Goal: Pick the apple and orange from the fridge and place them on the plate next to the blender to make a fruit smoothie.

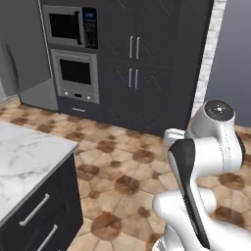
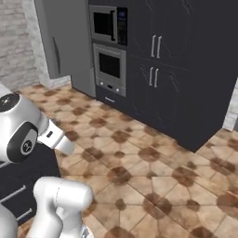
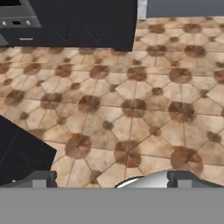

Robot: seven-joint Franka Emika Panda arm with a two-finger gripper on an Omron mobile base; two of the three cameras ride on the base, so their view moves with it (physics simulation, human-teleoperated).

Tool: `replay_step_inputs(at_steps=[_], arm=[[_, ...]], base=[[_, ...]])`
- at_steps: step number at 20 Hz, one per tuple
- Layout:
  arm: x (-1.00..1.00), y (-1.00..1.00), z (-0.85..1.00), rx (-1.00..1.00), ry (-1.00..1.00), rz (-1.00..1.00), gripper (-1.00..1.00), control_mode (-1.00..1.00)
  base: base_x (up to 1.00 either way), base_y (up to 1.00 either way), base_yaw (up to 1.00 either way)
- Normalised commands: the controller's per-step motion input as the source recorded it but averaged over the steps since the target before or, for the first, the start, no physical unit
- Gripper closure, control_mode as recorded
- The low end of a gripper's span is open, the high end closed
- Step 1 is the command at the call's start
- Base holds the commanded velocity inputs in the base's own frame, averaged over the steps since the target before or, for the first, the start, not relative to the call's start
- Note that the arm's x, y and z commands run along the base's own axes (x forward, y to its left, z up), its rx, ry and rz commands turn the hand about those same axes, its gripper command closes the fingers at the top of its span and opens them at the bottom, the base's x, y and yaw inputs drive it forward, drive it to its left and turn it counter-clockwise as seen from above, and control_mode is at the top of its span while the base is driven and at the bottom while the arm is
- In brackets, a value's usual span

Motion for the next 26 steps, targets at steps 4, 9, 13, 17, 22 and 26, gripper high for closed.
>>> replay_step_inputs(at_steps=[4,9,13,17,22,26], arm=[[0.0,0.0,0.0,0.0,0.0,0.0,-1.0,1.0],[0.0,0.0,0.0,0.0,0.0,0.0,-1.0,1.0],[0.0,0.0,0.0,0.0,0.0,0.0,-1.0,1.0],[0.0,0.0,0.0,0.0,0.0,0.0,-1.0,1.0],[0.0,0.0,0.0,0.0,0.0,0.0,-1.0,1.0],[0.0,0.0,0.0,0.0,0.0,0.0,-1.0,1.0]], base=[[1.0,-0.31,0.02],[1.0,-0.21,0.05],[1.0,-0.05,0.12],[1.0,-0.04,0.44],[0.97,-0.12,0.74],[0.89,-0.12,0.81]])
